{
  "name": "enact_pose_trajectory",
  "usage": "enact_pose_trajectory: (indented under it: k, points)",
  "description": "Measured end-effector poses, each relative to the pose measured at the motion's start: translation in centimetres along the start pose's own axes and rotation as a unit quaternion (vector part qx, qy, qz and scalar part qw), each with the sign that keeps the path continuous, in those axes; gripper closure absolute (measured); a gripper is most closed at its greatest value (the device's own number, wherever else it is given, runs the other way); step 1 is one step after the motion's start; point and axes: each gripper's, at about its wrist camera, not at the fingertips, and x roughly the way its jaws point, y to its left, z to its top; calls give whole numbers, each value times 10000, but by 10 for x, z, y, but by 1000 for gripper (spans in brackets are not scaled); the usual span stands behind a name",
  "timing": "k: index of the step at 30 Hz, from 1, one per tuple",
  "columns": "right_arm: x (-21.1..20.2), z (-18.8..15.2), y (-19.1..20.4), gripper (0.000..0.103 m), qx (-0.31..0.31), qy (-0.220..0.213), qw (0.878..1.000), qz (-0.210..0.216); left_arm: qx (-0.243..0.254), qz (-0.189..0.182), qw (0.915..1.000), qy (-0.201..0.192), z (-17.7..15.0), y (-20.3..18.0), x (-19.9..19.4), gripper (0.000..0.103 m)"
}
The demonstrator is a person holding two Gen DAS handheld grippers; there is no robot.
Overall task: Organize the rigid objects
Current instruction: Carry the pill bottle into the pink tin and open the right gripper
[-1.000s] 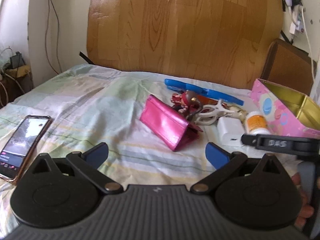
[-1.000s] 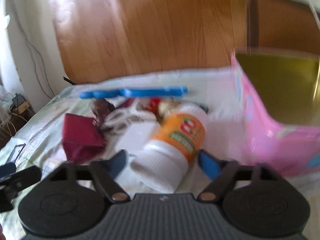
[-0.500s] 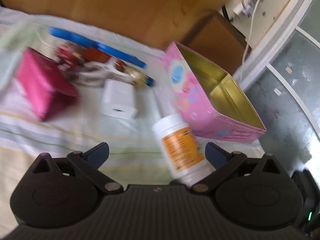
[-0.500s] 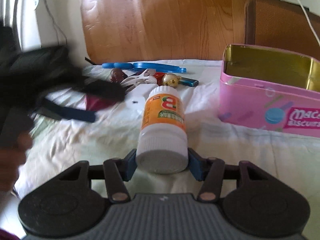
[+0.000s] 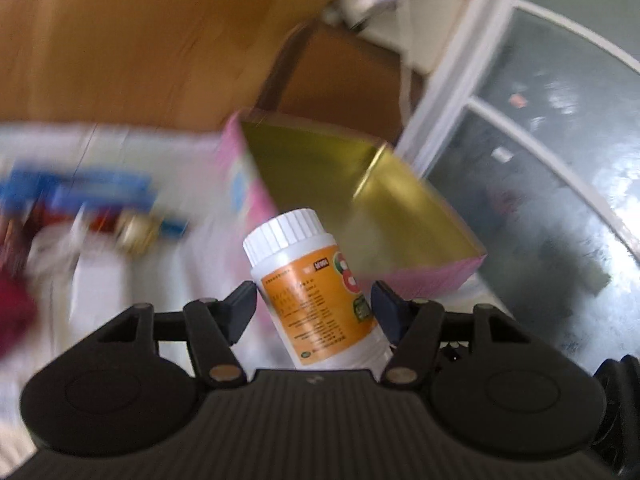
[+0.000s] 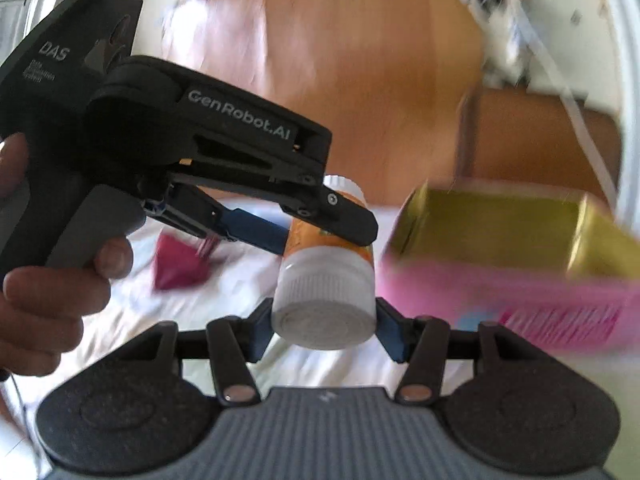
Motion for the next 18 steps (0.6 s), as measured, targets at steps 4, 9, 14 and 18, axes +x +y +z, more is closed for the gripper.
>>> enact_pose_trajectory:
  k: [4, 9, 14, 18]
  points:
    - [3, 18, -37, 51, 115, -365, 9979, -518, 328, -345, 9988, -109, 32, -27, 33, 39]
    - [21, 27, -87, 51, 363, -219, 9936, -1048, 398, -540, 9977, 53, 52, -39, 92, 39]
    - [36, 23, -117, 51, 435, 23, 9885, -1450, 358, -546, 9976, 248, 52, -57, 133, 39]
    - [44, 16, -128, 43, 451, 82, 9826, -1800, 473, -286, 9980, 298, 50, -68, 147, 39]
